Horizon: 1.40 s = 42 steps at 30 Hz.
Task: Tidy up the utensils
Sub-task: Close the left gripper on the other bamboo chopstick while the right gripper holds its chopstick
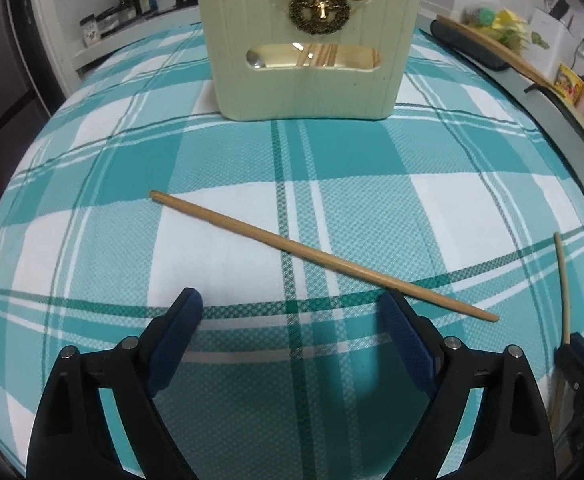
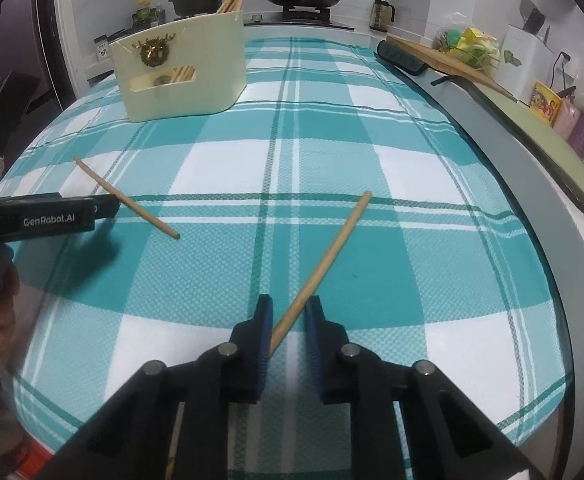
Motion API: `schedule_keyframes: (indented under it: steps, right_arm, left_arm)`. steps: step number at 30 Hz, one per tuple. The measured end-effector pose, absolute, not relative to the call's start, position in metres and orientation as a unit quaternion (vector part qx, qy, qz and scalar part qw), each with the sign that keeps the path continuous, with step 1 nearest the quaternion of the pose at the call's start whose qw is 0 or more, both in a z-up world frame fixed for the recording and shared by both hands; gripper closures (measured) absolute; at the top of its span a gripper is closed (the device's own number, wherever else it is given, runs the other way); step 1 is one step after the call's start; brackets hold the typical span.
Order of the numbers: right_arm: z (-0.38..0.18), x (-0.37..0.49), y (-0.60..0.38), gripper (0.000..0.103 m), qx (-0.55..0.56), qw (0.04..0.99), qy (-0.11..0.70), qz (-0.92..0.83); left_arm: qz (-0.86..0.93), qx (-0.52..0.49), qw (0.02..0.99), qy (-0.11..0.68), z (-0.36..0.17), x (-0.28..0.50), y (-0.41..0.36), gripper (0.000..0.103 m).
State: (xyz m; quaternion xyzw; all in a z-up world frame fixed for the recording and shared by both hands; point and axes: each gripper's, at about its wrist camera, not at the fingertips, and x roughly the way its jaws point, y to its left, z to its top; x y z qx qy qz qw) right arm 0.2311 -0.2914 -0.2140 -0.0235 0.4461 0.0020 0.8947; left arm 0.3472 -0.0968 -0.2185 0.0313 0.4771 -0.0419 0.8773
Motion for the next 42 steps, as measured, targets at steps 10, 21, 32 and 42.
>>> schedule_keyframes:
  steps: [10, 21, 32, 42]
  right_arm:
    - [-0.216, 0.227, -0.304, 0.088, -0.038, 0.9, 0.433, 0.029]
    - [-0.218, 0.224, -0.296, 0.09, -0.043, 0.902, 0.427, 0.039]
    - [-0.217, 0.227, -0.308, 0.093, -0.041, 0.899, 0.434, 0.026]
    - [-0.209, 0.273, -0.294, 0.091, -0.05, 0.886, 0.455, 0.08]
  left_arm:
    - [-0.085, -0.089, 0.862, 0.492, -0.209, 0.353, -0.067, 0.013]
    - [-0.11, 0.094, 0.883, 0.446, -0.212, 0.348, -0.126, 0.047]
    - [-0.189, 0.114, 0.843, 0.49, -0.206, 0.313, -0.039, 0.07]
    - [-0.193, 0.082, 0.847, 0.488, -0.197, 0.319, -0.024, 0.033]
